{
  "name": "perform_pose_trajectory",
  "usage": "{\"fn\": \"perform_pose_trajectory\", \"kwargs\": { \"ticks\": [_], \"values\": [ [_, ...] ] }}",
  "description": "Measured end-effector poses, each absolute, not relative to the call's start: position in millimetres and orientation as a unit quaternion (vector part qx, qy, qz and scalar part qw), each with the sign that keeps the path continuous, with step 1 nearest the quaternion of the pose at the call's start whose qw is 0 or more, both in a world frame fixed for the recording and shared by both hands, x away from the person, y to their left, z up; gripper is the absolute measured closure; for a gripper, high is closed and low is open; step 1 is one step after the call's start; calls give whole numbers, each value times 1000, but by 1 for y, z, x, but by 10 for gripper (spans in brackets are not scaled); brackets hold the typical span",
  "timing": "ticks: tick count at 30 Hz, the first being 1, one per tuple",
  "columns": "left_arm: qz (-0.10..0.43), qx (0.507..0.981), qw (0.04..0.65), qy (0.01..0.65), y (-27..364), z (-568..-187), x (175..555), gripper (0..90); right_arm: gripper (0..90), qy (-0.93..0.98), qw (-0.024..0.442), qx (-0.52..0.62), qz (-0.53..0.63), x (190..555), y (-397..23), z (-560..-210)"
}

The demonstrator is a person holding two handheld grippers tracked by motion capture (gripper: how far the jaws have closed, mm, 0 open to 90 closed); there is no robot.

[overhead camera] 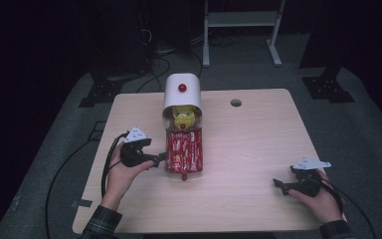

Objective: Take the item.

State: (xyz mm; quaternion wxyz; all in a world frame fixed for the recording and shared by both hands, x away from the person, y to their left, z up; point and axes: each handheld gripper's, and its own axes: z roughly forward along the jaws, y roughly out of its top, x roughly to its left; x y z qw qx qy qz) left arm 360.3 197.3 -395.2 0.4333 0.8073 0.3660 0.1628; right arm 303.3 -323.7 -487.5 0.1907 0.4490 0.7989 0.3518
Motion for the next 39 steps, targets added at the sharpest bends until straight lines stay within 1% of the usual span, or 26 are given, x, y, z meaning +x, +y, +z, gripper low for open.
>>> {"fn": "perform_pose_trajectory", "kwargs": {
  "ticks": [39],
  "values": [
    [143, 821, 436, 341, 145, -396, 381, 138, 117, 799, 191, 449, 352, 303, -324, -487]
  ]
}}
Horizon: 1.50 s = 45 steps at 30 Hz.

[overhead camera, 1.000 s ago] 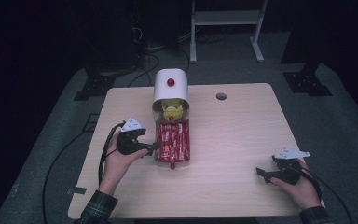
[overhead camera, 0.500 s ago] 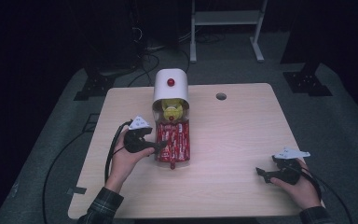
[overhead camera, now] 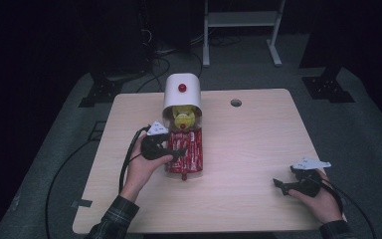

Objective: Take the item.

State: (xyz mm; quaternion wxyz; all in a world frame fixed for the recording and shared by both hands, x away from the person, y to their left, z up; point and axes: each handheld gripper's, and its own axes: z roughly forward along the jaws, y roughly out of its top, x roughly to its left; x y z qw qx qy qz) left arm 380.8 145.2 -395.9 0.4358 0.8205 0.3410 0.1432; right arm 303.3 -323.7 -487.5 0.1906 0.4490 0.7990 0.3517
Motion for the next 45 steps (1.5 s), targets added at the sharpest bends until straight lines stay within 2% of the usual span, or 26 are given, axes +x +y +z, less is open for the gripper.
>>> {"fn": "perform_pose_trajectory", "kwargs": {
  "ticks": [15, 35, 45],
  "values": [
    [134, 831, 426, 332, 125, -404, 389, 153, 117, 799, 191, 449, 352, 303, -324, -487],
    [142, 842, 411, 319, 111, -414, 394, 259, 117, 800, 191, 448, 352, 303, -324, -488],
    [152, 845, 407, 314, 111, -417, 393, 363, 117, 799, 191, 448, 352, 303, -324, -488]
  ]
}}
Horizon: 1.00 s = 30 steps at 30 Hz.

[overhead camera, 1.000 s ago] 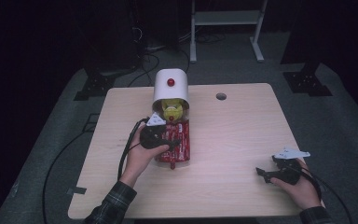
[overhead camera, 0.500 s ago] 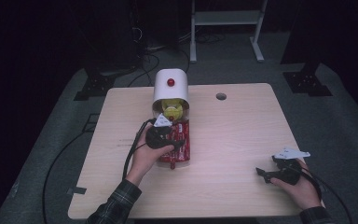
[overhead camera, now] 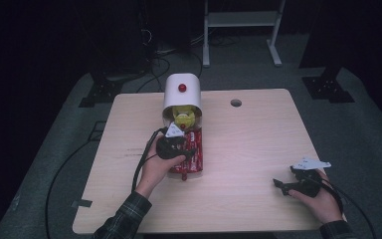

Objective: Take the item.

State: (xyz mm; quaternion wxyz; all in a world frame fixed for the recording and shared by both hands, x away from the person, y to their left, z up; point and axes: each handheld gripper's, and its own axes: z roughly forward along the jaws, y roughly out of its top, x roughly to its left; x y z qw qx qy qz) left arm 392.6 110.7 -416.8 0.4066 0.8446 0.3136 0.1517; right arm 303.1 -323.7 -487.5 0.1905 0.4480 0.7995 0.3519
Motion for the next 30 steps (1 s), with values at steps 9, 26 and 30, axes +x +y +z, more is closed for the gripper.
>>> {"fn": "perform_pose_trajectory", "kwargs": {
  "ticks": [9, 26, 30],
  "values": [
    [153, 845, 407, 310, 112, -419, 392, 443, 117, 800, 191, 448, 352, 303, -324, -488],
    [138, 843, 406, 326, 120, -419, 394, 652, 117, 799, 190, 448, 352, 303, -324, -487],
    [124, 838, 409, 338, 123, -418, 395, 709, 117, 799, 190, 448, 352, 303, -324, -488]
  ]
}}
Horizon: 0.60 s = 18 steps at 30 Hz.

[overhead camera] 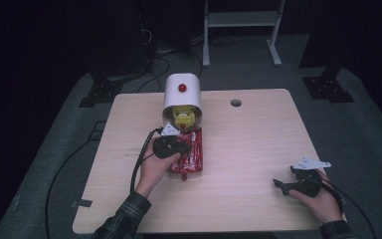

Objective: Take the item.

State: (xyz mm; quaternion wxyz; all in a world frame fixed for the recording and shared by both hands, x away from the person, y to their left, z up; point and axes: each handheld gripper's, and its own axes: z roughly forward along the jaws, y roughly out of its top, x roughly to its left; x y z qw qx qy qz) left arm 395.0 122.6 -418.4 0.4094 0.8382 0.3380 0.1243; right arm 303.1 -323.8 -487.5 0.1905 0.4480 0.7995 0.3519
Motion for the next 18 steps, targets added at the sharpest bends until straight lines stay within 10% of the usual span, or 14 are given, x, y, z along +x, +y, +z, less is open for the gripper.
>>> {"fn": "perform_pose_trajectory", "kwargs": {
  "ticks": [18],
  "values": [
    [95, 829, 425, 351, 123, -414, 392, 842, 117, 799, 190, 448, 352, 303, -324, -488]
  ]
}}
